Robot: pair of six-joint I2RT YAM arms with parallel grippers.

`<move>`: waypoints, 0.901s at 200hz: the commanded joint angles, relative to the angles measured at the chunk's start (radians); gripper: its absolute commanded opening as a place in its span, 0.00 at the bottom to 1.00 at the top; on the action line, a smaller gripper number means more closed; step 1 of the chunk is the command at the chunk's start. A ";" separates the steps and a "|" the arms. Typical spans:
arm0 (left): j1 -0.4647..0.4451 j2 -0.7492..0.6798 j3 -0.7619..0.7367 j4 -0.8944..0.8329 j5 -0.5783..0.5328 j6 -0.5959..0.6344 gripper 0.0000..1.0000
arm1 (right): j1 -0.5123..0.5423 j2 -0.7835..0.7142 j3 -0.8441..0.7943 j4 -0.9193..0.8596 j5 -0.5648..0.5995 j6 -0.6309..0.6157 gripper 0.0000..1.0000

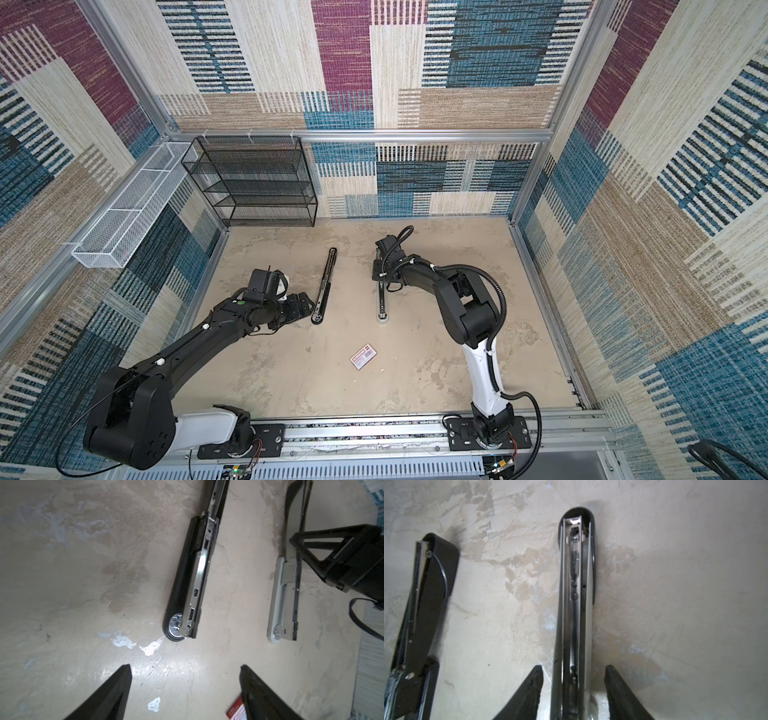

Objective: Load the staples into the stapler
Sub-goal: 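Release the silver stapler and move both grippers to the red staple box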

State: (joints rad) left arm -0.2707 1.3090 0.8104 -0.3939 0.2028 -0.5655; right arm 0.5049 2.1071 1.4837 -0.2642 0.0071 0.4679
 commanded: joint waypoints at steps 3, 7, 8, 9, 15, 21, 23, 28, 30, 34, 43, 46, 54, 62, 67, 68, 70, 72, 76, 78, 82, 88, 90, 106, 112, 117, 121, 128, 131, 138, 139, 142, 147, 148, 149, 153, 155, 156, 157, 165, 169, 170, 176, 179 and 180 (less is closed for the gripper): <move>-0.001 -0.009 0.025 -0.040 0.106 0.075 0.78 | 0.001 -0.097 -0.055 0.024 -0.026 -0.015 0.56; -0.002 -0.011 0.026 -0.045 0.119 0.079 0.76 | 0.001 -0.119 -0.073 0.031 -0.030 -0.017 0.56; -0.002 -0.012 0.025 -0.046 0.123 0.081 0.75 | 0.001 -0.124 -0.077 0.033 -0.031 -0.017 0.56; -0.002 -0.012 0.024 -0.047 0.127 0.082 0.75 | 0.001 -0.130 -0.082 0.035 -0.032 -0.017 0.56; -0.004 -0.021 0.018 -0.049 0.150 0.085 0.71 | 0.002 -0.166 -0.114 0.047 -0.040 -0.018 0.57; -0.007 -0.033 0.004 -0.048 0.173 0.084 0.69 | 0.001 -0.203 -0.148 0.058 -0.048 -0.020 0.57; -0.009 -0.037 0.000 -0.048 0.178 0.083 0.69 | 0.001 -0.216 -0.161 0.062 -0.051 -0.021 0.57; -0.016 -0.052 -0.009 -0.048 0.186 0.081 0.68 | 0.001 -0.248 -0.193 0.073 -0.060 -0.024 0.57; -0.019 -0.057 -0.016 -0.048 0.189 0.080 0.68 | 0.001 -0.260 -0.207 0.078 -0.064 -0.026 0.57; -0.026 -0.070 -0.025 -0.049 0.191 0.078 0.68 | 0.001 -0.287 -0.234 0.086 -0.072 -0.030 0.57; -0.042 -0.096 -0.048 -0.052 0.189 0.068 0.67 | 0.001 -0.342 -0.295 0.107 -0.096 -0.037 0.57; -0.047 -0.105 -0.056 -0.054 0.188 0.063 0.67 | 0.001 -0.360 -0.318 0.115 -0.106 -0.040 0.57; -0.060 -0.126 -0.080 -0.055 0.190 0.044 0.65 | 0.001 -0.405 -0.376 0.132 -0.138 -0.051 0.56; -0.075 -0.143 -0.106 -0.054 0.197 0.026 0.63 | 0.001 -0.449 -0.437 0.156 -0.189 -0.064 0.55; -0.088 -0.151 -0.123 -0.054 0.201 0.013 0.62 | 0.001 -0.477 -0.468 0.170 -0.228 -0.071 0.53; -0.090 -0.152 -0.126 -0.054 0.201 0.010 0.62 | 0.001 -0.482 -0.476 0.174 -0.235 -0.072 0.53; -0.096 -0.156 -0.134 -0.054 0.202 0.004 0.62 | 0.001 -0.494 -0.492 0.180 -0.248 -0.074 0.53; -0.102 -0.158 -0.141 -0.053 0.204 -0.002 0.62 | 0.002 -0.503 -0.509 0.186 -0.261 -0.076 0.52; -0.116 -0.161 -0.154 -0.051 0.206 -0.013 0.61 | 0.003 -0.526 -0.540 0.198 -0.285 -0.078 0.51; -0.120 -0.163 -0.160 -0.051 0.207 -0.019 0.60 | 0.003 -0.537 -0.556 0.204 -0.297 -0.078 0.51; -0.142 -0.164 -0.172 -0.046 0.207 -0.031 0.59 | 0.004 -0.556 -0.587 0.214 -0.318 -0.080 0.50; -0.171 -0.166 -0.192 -0.038 0.206 -0.050 0.58 | 0.006 -0.583 -0.628 0.225 -0.346 -0.081 0.49; -0.181 -0.166 -0.198 -0.032 0.207 -0.056 0.58 | 0.007 -0.594 -0.641 0.227 -0.353 -0.081 0.49; -0.256 -0.158 -0.238 0.008 0.200 -0.096 0.58 | 0.021 -0.650 -0.728 0.240 -0.396 -0.083 0.47; -0.278 -0.152 -0.251 0.038 0.203 -0.112 0.58 | 0.025 -0.664 -0.757 0.244 -0.407 -0.082 0.47; -0.294 -0.144 -0.264 0.069 0.210 -0.129 0.57 | 0.027 -0.676 -0.778 0.247 -0.415 -0.079 0.46; -0.305 -0.135 -0.272 0.100 0.218 -0.142 0.57 | 0.029 -0.682 -0.792 0.250 -0.420 -0.076 0.46; -0.321 -0.115 -0.284 0.149 0.236 -0.162 0.56 | 0.030 -0.696 -0.818 0.259 -0.424 -0.069 0.46; -0.326 -0.106 -0.286 0.170 0.245 -0.169 0.55 | 0.030 -0.698 -0.827 0.262 -0.424 -0.065 0.46; -0.339 -0.078 -0.283 0.203 0.256 -0.179 0.55 | 0.030 -0.706 -0.847 0.270 -0.424 -0.061 0.46; -0.341 -0.074 -0.282 0.206 0.257 -0.179 0.55 | 0.030 -0.707 -0.849 0.271 -0.424 -0.061 0.46; -0.347 -0.060 -0.278 0.216 0.258 -0.180 0.55 | 0.030 -0.709 -0.855 0.272 -0.424 -0.060 0.46; -0.357 -0.039 -0.269 0.228 0.264 -0.176 0.55 | 0.030 -0.710 -0.861 0.273 -0.423 -0.057 0.46; -0.358 -0.034 -0.268 0.231 0.265 -0.175 0.55 | 0.030 -0.710 -0.862 0.272 -0.422 -0.057 0.46; -0.359 -0.030 -0.266 0.234 0.267 -0.174 0.55 | 0.030 -0.710 -0.863 0.272 -0.421 -0.056 0.46; -0.367 -0.015 -0.258 0.242 0.270 -0.172 0.54 | 0.030 -0.711 -0.864 0.270 -0.419 -0.055 0.46; -0.370 -0.005 -0.254 0.247 0.271 -0.170 0.54 | 0.030 -0.711 -0.866 0.269 -0.418 -0.054 0.46; -0.372 0.000 -0.252 0.249 0.272 -0.170 0.54 | 0.030 -0.710 -0.867 0.270 -0.418 -0.054 0.46; -0.374 0.002 -0.251 0.251 0.273 -0.170 0.54 | 0.030 -0.711 -0.867 0.270 -0.417 -0.054 0.46; -0.383 0.041 -0.238 0.268 0.284 -0.169 0.54 | 0.032 -0.711 -0.868 0.269 -0.415 -0.052 0.46; -0.387 0.056 -0.232 0.278 0.292 -0.167 0.53 | 0.031 -0.712 -0.868 0.269 -0.414 -0.051 0.46; -0.387 0.061 -0.230 0.281 0.295 -0.167 0.53 | 0.032 -0.712 -0.868 0.268 -0.414 -0.051 0.46; -0.394 0.085 -0.219 0.289 0.302 -0.165 0.52 | 0.032 -0.717 -0.869 0.267 -0.411 -0.051 0.46; -0.396 0.096 -0.216 0.291 0.303 -0.166 0.52 | 0.032 -0.718 -0.870 0.265 -0.409 -0.051 0.46; -0.397 0.100 -0.214 0.292 0.303 -0.166 0.51 | 0.032 -0.719 -0.870 0.265 -0.408 -0.051 0.46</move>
State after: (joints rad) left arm -0.6491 1.3388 0.5655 -0.2085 0.4549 -0.7113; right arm 0.5358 1.4029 0.6170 -0.0486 -0.3931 0.4042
